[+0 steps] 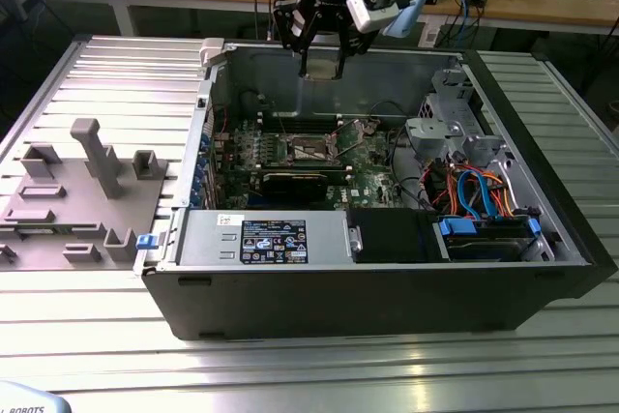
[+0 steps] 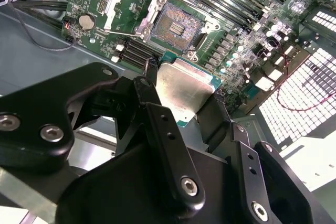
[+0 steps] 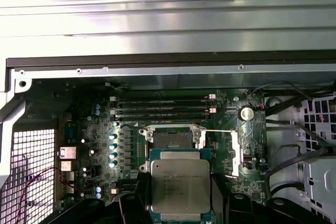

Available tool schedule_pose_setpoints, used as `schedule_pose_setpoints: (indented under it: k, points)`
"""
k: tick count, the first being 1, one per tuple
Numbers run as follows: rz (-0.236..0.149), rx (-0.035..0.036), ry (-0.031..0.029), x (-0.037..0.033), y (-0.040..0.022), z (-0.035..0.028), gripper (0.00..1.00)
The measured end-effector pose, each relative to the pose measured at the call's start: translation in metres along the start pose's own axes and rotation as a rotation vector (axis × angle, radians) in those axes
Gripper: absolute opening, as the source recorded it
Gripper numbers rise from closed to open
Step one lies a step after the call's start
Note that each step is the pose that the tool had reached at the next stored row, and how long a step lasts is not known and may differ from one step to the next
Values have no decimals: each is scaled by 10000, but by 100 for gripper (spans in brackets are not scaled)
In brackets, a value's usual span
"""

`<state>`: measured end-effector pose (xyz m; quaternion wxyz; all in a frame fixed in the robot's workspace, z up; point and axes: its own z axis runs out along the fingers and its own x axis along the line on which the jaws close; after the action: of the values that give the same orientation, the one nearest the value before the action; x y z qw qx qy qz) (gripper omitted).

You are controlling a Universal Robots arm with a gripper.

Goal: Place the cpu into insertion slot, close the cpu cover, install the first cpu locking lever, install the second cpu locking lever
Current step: 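Place the cpu into insertion slot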

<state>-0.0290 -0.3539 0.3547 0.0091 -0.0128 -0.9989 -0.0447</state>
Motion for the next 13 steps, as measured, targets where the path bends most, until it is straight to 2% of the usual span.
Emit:
schedule_pose_setpoints:
  k: [13]
  points:
    - [0,1,0,0,-1,7,54]
